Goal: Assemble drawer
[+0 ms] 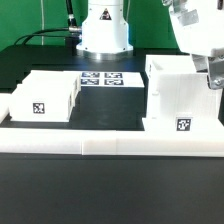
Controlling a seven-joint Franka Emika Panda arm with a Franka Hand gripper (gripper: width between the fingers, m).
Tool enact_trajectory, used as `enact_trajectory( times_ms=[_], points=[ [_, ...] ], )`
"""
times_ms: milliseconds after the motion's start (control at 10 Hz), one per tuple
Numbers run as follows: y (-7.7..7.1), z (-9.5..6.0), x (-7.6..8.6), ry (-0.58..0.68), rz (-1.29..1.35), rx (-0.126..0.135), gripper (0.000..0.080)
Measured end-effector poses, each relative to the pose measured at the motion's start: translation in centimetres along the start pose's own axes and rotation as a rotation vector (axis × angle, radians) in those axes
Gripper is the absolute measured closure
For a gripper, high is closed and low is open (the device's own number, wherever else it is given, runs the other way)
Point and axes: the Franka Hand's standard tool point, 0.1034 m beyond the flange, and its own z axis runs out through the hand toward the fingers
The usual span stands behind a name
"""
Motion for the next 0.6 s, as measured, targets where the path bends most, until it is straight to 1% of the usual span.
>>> enact_trajectory(
  times_ms=[100,200,300,400,500,600],
  points=[
    [0.0,0.0,0.0,0.000,-0.001,0.000,0.0164],
    [0.0,-0.1,0.0,0.000,-0.011,0.000,0.0154],
    [0.5,-0.8,0.1,-0.003,-0.116,-0.004,0.0154],
    [1.4,-2.1,0.3,-0.009,-0.193,-0.015,0.0151],
    [2.3,-3.0,0.1,-0.033,-0.250,-0.061,0.0151],
    [3.1,-3.6,-0.4,-0.064,-0.338,-0.146,0.0151]
  ],
)
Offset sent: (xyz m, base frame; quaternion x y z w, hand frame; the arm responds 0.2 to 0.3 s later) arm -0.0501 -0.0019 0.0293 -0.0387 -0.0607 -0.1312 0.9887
